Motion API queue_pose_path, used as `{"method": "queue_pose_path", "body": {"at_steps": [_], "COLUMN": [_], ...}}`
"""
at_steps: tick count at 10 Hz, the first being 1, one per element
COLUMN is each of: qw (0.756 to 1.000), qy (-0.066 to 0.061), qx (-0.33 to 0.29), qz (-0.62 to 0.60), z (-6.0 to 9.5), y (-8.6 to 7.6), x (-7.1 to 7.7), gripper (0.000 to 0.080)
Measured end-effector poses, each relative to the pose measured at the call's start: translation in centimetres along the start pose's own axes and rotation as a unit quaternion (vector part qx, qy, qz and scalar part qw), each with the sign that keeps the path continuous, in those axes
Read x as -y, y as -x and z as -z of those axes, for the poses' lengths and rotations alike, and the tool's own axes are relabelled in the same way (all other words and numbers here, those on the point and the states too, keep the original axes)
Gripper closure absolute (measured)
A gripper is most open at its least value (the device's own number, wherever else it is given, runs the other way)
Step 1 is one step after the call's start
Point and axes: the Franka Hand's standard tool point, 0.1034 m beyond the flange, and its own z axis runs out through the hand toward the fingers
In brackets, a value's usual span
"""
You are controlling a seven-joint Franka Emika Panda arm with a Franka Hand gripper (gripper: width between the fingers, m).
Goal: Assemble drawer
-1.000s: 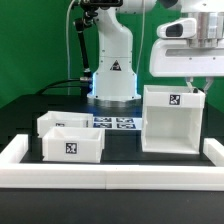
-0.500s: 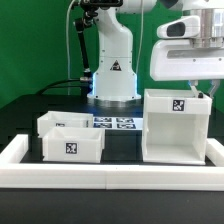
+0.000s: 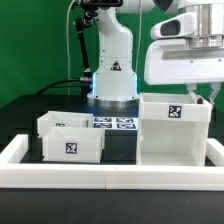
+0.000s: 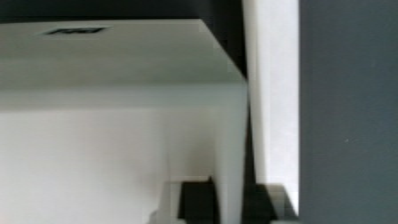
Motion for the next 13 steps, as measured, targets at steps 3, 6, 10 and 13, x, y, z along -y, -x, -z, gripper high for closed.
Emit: {"method": "queue_pose_path", "body": {"at_steps": [3, 6, 10, 13], "qw": [1.000, 0.997, 0.972, 0.954], "qy": [0.000, -0.005, -0.008, -0.015], "qx": [-0.001, -0.003, -0.004, -0.008], "qz": [-0.004, -0.077, -0.234, -0.300], "z": [0.0, 0.1, 0.0, 0.2], "y": [0.0, -0.1, -0.5, -1.4], "x": [0.0, 0.3, -0.2, -1.2], "gripper": [0.0762, 0.0762, 0.0761, 0.0760]}}
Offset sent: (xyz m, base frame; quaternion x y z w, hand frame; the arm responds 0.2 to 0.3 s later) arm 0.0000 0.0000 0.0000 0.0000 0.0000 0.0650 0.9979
